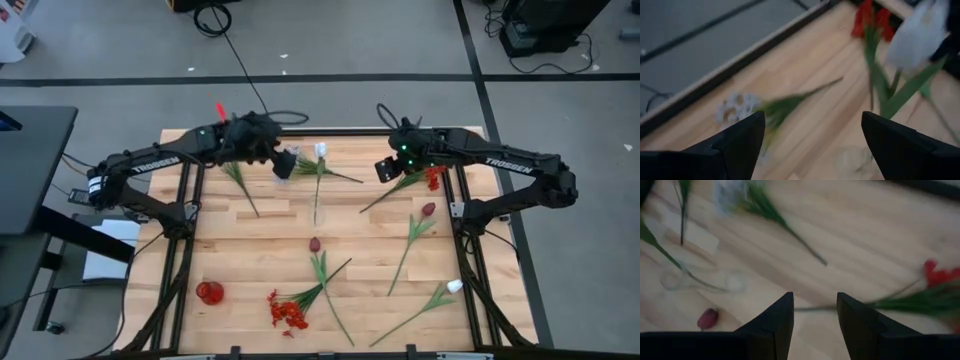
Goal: Sort flowers into vase by color
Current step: Put the white flower into the transparent vase
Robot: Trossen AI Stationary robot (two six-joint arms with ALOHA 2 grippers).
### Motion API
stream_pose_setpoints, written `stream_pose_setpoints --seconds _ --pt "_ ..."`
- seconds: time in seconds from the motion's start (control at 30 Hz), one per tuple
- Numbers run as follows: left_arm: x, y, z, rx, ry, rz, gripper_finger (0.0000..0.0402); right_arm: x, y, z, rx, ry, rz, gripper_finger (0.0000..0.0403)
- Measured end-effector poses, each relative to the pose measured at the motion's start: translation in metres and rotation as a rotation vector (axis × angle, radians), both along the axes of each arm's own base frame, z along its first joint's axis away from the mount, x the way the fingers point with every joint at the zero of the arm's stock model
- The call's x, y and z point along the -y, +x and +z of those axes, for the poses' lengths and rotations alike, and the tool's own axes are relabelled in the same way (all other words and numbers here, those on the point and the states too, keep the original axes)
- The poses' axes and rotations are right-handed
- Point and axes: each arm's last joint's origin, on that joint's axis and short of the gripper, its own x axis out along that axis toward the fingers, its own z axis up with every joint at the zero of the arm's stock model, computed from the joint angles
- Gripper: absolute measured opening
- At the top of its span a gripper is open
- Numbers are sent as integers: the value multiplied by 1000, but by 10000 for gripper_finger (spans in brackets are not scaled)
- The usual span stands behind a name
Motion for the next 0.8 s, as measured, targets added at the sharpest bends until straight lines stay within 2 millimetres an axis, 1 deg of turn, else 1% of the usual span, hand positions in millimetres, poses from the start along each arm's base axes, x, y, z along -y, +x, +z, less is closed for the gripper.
stream_pose_setpoints --seconds 0.13,0.33,0.5,0.57,0.67,0.8 --pt "1 0 -22 -39 -45 23 337 -2 -2 -16 -29 62 -25 158" --pt "-1 -5 -48 -103 -98 58 337 -4 -4 -36 -60 134 -90 158" --pt "-3 -9 -65 -143 -141 58 336 -7 -7 -53 -74 215 -158 158" --pt "-3 -11 -70 -163 -148 60 336 -10 -7 -59 -81 242 -186 158" --pt "-5 -14 -72 -197 -154 64 336 -14 -8 -67 -96 277 -216 158" --pt "-10 -18 -74 -233 -143 38 336 -21 -7 -69 -92 304 -252 158"
